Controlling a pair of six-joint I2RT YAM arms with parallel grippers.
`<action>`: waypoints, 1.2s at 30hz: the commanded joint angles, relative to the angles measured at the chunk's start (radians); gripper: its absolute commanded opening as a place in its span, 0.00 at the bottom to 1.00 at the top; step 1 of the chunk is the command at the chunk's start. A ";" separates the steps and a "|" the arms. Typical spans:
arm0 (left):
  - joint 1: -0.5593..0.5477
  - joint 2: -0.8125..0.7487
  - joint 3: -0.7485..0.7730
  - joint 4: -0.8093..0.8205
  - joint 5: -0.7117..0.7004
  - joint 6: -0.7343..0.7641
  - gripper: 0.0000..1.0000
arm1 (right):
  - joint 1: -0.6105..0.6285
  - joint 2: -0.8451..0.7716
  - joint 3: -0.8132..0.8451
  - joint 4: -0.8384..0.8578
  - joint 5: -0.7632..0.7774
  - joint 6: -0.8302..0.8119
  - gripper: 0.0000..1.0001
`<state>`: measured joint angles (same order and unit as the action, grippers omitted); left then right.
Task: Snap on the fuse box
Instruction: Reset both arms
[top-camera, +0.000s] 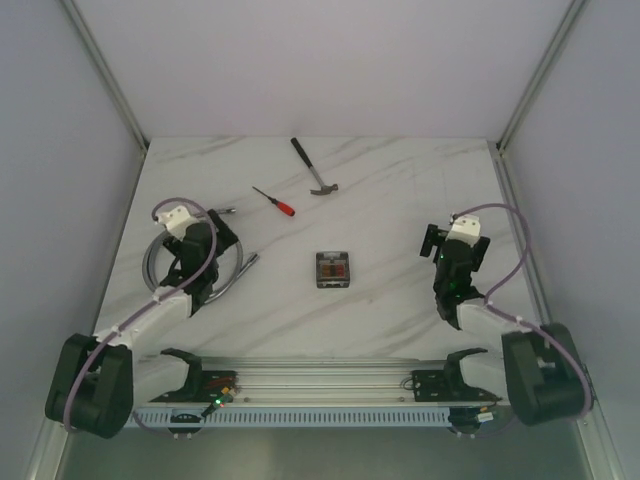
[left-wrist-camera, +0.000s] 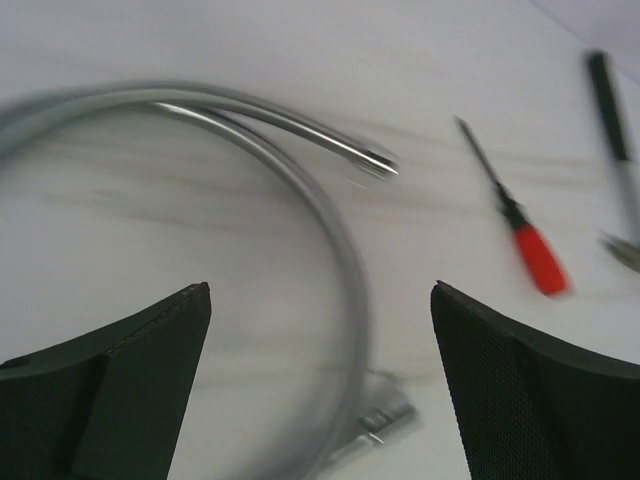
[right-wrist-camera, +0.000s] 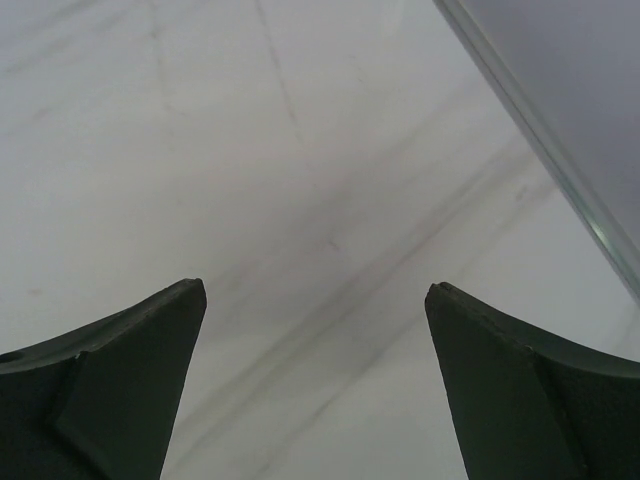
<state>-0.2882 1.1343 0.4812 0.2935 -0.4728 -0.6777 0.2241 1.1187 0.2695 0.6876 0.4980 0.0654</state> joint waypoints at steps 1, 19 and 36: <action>0.028 -0.012 -0.077 0.167 -0.344 0.282 1.00 | -0.009 0.142 -0.028 0.288 0.157 -0.049 0.99; 0.207 0.421 -0.250 1.000 0.135 0.653 1.00 | -0.247 0.403 -0.028 0.578 -0.407 -0.051 1.00; 0.209 0.419 -0.246 0.995 0.147 0.653 1.00 | -0.247 0.405 -0.029 0.578 -0.403 -0.053 1.00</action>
<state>-0.0841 1.5539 0.2192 1.2373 -0.3447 -0.0387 -0.0196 1.5341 0.2314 1.2373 0.1040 0.0071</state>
